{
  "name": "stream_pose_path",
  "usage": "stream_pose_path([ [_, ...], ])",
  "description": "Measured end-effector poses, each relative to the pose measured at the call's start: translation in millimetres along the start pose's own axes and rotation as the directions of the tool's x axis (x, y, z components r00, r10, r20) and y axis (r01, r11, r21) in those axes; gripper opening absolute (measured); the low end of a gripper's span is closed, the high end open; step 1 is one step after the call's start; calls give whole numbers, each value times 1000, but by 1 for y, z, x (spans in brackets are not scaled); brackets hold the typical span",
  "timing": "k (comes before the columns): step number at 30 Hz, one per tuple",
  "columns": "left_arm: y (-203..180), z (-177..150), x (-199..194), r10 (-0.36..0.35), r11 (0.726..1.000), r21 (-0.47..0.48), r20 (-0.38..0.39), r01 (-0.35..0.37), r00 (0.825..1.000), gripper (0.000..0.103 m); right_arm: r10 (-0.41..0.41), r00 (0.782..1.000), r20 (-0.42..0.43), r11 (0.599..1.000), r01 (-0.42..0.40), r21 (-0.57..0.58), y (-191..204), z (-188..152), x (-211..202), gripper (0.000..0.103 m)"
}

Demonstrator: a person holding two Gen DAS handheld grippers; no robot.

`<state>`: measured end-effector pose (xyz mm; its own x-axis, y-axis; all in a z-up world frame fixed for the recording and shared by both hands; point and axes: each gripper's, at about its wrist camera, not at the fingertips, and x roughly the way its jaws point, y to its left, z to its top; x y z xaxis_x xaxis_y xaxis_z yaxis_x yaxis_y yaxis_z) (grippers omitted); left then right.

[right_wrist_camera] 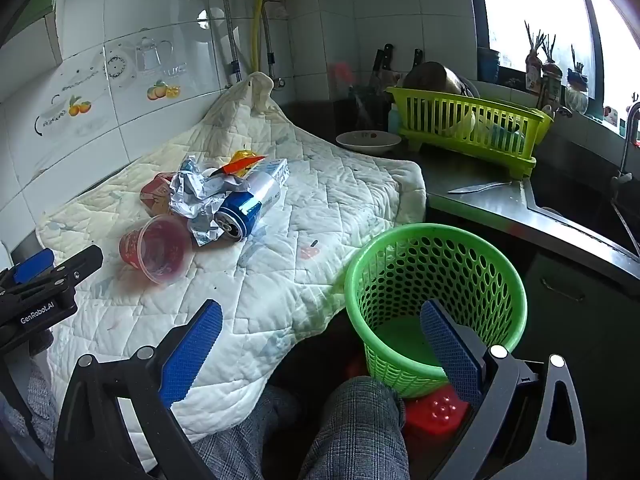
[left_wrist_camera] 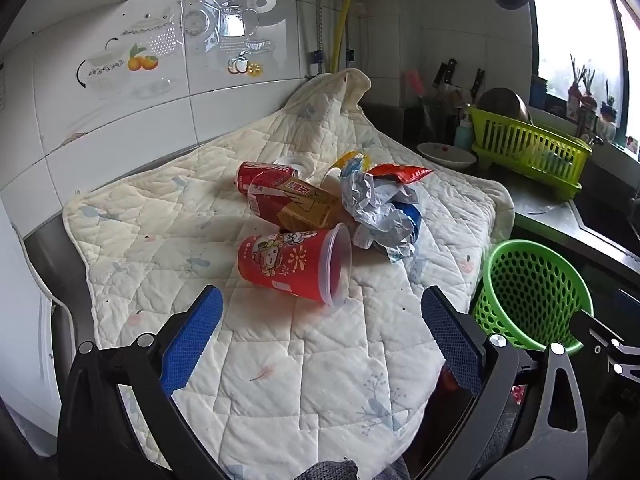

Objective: Collect trash

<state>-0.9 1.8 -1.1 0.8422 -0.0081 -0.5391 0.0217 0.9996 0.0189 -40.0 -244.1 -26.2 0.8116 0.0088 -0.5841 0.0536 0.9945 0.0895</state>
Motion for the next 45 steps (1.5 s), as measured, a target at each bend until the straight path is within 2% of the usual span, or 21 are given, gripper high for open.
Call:
stream_pose_path([
  [45,-14,2,12,-17,999,30,-21,18,1000,98,4,999,-33,1000,-3,18,-2,2,14,96],
])
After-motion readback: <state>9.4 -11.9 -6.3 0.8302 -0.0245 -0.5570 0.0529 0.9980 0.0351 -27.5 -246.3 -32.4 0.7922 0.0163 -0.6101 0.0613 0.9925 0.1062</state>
